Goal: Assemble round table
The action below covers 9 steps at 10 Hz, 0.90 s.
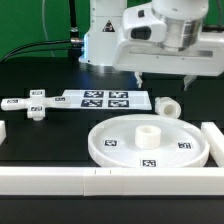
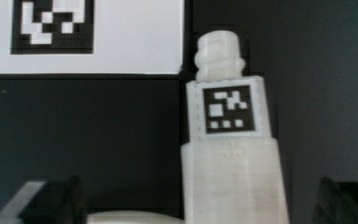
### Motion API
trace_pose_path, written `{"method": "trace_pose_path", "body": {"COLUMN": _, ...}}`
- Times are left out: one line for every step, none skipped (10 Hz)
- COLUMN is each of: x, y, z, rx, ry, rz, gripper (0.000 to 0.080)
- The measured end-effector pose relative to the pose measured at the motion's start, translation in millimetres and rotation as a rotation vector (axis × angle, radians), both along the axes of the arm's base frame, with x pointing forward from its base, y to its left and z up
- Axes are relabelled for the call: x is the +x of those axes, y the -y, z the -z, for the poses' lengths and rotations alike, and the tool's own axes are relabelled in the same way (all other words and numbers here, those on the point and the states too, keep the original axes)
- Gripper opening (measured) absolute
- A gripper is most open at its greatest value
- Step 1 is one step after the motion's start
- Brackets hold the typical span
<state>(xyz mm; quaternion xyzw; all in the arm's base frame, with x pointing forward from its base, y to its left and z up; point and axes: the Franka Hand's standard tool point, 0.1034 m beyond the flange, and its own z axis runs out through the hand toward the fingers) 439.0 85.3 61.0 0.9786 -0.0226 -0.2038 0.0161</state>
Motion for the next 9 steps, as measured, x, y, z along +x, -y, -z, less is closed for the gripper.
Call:
{"method": "trace_pose_path", "body": {"x": 3.5, "y": 0.1, "z": 1.6, "rx": 0.018, "ry": -0.050, "rz": 0.011, "gripper": 0.0649}}
{"method": "trace_pose_path", "body": {"x": -1.6, "y": 1.6, "z": 1.7, "rx": 0.015, "ry": -0.122, "rz": 0.017, "gripper": 0.0649}}
{"method": "trace_pose_path", "body": {"x": -3.7, "y": 1.9, "z": 2.7, "rx": 0.012, "ry": -0.203, "rz": 0.015, "gripper": 0.0649}}
{"method": "trace_pose_path", "body": {"x": -2.5, "y": 1.2, "z": 4.6, "rx": 0.011, "ry": -0.261, "rz": 0.012, "gripper": 0.0649}}
{"method": "trace_pose_path", "body": {"x": -2.8, "y": -2.0, "z": 7.7, "rx": 0.018, "ry": -0.307, "rz": 0.015, "gripper": 0.0649}}
{"method": "trace_pose_path", "body": {"x": -4.0, "y": -4.4, "z": 11.3, "rx": 0.030, "ry": -0.352, "rz": 0.018, "gripper": 0.0649}}
{"method": "trace_pose_path", "body": {"x": -2.5, "y": -4.3, "z": 13.3, "rx": 0.054, "ry": -0.415, "rz": 0.005, "gripper": 0.0649}}
{"method": "trace_pose_path", "body": {"x": 1.9, "y": -3.2, "z": 17.5, "rx": 0.070, "ry": -0.448, "rz": -0.008, "gripper": 0.0649}}
{"method": "trace_pose_path", "body": {"x": -2.6, "y": -2.9, "z": 18.1, "rx": 0.069, "ry": -0.518, "rz": -0.011, "gripper": 0.0649}}
